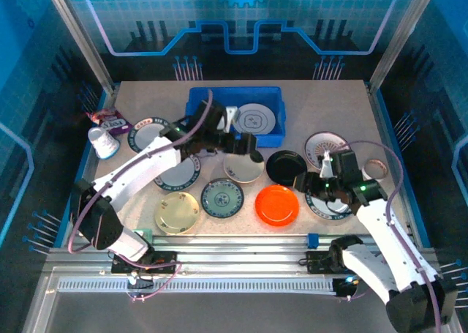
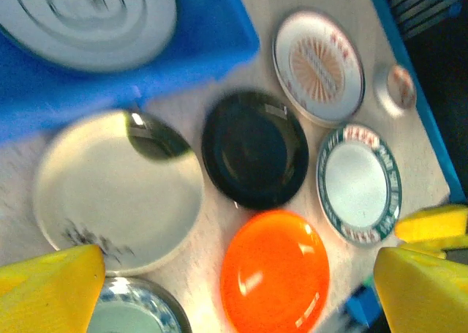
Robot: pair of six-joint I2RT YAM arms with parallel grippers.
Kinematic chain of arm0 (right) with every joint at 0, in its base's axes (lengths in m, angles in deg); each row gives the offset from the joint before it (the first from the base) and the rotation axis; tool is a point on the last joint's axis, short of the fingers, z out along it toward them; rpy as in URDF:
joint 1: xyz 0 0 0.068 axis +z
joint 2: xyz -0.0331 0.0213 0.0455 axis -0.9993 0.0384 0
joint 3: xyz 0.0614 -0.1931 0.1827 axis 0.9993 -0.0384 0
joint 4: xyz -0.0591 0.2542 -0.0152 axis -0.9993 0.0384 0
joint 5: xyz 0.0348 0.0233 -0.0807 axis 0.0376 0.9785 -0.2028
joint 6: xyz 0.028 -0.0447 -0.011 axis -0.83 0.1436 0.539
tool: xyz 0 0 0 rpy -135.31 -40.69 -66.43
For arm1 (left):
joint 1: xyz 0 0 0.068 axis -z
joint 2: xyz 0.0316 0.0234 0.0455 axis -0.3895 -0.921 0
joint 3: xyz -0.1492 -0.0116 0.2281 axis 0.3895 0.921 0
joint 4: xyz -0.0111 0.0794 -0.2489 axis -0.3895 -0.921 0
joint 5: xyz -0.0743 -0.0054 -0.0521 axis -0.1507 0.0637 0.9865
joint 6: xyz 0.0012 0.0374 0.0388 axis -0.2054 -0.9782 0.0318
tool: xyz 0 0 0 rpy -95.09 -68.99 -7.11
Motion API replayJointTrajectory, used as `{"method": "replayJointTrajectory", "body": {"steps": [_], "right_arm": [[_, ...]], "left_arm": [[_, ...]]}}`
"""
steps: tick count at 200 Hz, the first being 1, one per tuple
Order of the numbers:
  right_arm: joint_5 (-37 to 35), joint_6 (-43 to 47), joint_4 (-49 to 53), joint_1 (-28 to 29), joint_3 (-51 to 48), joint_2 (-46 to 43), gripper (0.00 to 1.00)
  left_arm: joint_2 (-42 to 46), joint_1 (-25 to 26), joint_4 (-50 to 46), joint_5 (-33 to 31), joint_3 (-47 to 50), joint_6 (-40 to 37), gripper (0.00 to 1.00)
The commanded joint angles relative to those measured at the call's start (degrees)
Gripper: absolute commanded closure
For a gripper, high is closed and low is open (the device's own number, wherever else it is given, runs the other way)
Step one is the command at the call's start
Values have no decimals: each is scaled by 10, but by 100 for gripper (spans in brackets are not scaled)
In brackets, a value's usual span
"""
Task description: Place the plates into the plastic bin on the countertop
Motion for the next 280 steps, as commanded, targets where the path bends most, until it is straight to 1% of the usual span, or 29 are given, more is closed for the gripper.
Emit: {"method": "replayJointTrajectory", "body": {"steps": [1,18,54,114,200,247,280], "right_arm": [[12,-37,60,19,-40,-26,51],[24,-56,71,27,-71,-38,54],[26,-68,76,38,-112,-42,54],[41,-93,1,38,-160,-15,51],[45,-103,-63,39,-172,18,54],[54,-104,-115,41,-172,68,60],[58,-105,-142,48,-173,107,63]], "left_arm": [[13,34,11,37,47,31,5],[9,54,12,39,67,38,6],[-10,75,36,67,100,57,7],[-38,87,100,95,147,88,8],[-70,87,141,120,157,103,10],[-81,89,148,129,152,106,11],[-86,90,155,129,148,108,12]]}}
